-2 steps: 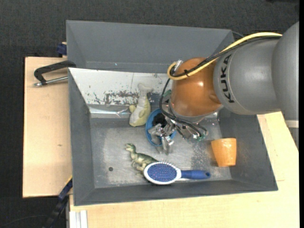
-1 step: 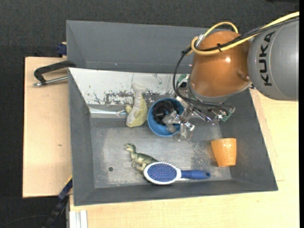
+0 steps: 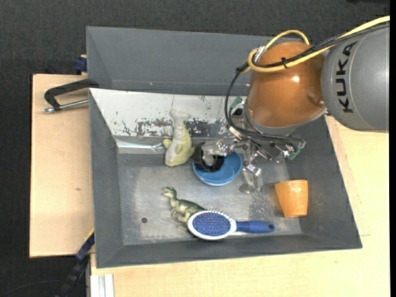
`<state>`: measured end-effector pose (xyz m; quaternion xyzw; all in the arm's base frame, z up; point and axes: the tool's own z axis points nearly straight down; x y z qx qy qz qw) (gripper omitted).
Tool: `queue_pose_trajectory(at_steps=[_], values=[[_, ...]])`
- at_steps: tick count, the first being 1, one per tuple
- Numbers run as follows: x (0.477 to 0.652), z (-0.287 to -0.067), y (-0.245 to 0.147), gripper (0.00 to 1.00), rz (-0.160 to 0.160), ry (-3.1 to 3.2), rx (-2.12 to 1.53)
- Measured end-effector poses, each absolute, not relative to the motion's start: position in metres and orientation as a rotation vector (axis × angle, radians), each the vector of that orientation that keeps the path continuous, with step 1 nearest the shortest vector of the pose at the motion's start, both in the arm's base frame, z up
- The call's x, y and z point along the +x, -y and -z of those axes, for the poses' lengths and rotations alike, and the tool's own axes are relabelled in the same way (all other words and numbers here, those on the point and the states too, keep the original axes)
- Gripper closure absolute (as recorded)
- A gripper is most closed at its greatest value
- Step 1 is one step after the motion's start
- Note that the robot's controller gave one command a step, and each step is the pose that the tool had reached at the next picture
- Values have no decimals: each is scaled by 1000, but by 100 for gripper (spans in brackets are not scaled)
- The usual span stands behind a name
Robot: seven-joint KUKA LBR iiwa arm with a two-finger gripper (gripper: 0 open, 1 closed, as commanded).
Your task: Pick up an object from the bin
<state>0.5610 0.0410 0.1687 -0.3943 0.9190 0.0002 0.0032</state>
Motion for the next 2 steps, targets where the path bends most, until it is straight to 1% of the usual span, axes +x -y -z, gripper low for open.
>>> queue_pose_trajectory(at_steps=[1,2], values=[[533,-181,-56,0,-1,-2676,-1642],[573,-91,-65,0,-6,-2639,-1705]])
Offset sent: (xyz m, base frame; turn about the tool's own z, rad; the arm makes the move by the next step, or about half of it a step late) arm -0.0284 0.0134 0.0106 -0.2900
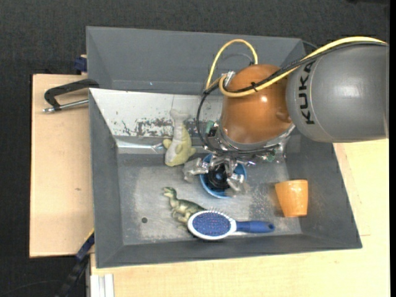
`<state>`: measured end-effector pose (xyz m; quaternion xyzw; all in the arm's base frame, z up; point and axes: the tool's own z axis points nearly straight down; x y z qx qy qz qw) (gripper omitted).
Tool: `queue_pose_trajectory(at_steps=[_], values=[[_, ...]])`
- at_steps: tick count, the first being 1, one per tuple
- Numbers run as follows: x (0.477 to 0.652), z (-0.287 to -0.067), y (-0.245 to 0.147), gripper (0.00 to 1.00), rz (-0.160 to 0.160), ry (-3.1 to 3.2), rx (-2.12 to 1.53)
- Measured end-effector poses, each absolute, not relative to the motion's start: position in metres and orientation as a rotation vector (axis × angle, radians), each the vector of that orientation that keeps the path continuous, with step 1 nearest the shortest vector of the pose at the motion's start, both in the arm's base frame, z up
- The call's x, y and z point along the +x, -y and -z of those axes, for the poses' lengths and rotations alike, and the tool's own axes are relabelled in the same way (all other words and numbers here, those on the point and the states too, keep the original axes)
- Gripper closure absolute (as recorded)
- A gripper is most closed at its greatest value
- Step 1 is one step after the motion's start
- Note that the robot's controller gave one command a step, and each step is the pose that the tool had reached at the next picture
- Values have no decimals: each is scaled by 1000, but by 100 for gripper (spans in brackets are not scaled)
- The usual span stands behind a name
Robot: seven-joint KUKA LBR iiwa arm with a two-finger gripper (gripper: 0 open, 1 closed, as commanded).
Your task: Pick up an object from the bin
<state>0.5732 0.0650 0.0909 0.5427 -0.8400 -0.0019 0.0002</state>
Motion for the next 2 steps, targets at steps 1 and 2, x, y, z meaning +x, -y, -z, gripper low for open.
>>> queue_pose_trajectory(at_steps=[1,2], values=[[574,-96,-65,100,2,2643,1706],[560,-186,-59,100,-7,2648,1714]])
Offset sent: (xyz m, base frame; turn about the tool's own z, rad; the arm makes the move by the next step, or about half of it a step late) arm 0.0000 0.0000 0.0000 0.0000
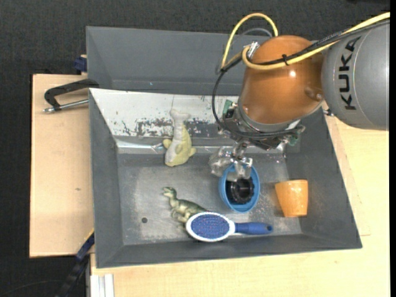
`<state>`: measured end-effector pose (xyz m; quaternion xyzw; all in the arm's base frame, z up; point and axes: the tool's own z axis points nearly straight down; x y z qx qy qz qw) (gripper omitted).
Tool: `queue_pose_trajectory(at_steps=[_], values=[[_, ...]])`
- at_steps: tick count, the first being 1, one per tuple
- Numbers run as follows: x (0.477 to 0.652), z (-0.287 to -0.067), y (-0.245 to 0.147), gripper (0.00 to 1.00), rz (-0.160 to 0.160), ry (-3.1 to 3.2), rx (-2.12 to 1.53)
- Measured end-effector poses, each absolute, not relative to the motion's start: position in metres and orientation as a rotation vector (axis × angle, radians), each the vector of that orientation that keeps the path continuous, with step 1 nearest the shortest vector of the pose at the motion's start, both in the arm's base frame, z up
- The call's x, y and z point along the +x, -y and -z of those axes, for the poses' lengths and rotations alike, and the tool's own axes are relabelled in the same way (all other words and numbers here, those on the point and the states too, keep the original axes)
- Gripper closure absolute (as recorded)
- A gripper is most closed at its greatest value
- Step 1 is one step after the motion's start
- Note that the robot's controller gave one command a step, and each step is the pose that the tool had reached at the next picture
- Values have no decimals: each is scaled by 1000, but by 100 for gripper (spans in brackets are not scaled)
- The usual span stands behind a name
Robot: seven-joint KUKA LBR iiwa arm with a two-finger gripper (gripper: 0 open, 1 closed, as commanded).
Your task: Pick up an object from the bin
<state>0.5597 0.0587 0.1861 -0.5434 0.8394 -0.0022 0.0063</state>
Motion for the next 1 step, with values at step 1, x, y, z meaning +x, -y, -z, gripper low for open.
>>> queue_pose_trajectory(at_steps=[1], values=[[556,-297,-59,100,9,-2583,-1762]])
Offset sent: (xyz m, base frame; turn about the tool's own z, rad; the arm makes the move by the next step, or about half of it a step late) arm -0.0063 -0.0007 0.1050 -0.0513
